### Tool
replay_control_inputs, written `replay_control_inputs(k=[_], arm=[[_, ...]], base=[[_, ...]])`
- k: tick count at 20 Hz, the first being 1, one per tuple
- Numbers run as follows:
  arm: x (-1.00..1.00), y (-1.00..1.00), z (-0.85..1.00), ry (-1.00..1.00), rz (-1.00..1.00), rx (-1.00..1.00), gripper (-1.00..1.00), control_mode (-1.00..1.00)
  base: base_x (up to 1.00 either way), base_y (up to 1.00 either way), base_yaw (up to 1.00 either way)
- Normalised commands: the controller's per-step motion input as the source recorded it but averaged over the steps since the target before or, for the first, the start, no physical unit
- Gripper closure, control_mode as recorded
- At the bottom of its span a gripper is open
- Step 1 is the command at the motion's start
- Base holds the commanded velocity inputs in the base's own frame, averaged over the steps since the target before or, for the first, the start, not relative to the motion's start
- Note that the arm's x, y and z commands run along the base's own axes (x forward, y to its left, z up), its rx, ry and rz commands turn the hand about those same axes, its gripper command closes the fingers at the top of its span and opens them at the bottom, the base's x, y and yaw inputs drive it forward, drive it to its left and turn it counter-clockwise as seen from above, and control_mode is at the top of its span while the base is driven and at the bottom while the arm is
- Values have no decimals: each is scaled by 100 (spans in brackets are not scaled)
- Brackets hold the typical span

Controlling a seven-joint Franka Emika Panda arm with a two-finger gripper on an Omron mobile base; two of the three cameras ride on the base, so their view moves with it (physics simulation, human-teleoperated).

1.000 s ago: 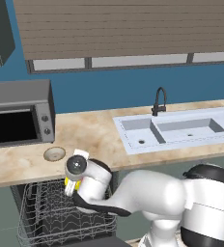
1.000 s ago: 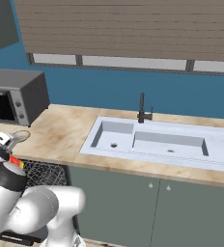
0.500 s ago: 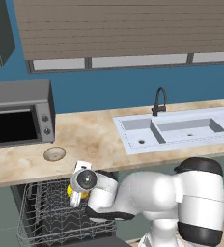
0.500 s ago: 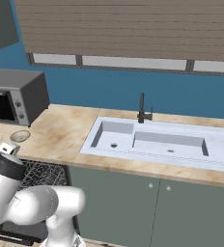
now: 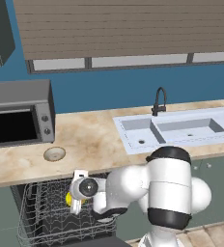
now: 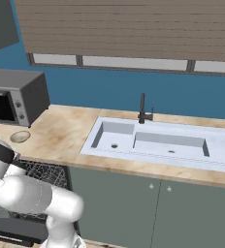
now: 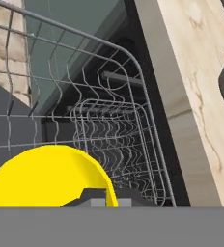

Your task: Pick up the cup and bowl from the counter, place them in the dishwasher, and close the dishwasher door.

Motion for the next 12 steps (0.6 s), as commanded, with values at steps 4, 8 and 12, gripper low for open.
replay_control_inputs(k=[4,8,12], arm=[[-15,29,-47,-6,7,-5,100,-100],[-14,22,-52,-6,6,-3,100,-100],[-5,16,-48,-4,5,0,100,-100]], base=[[0,0,0],[0,0,0],[0,0,0]])
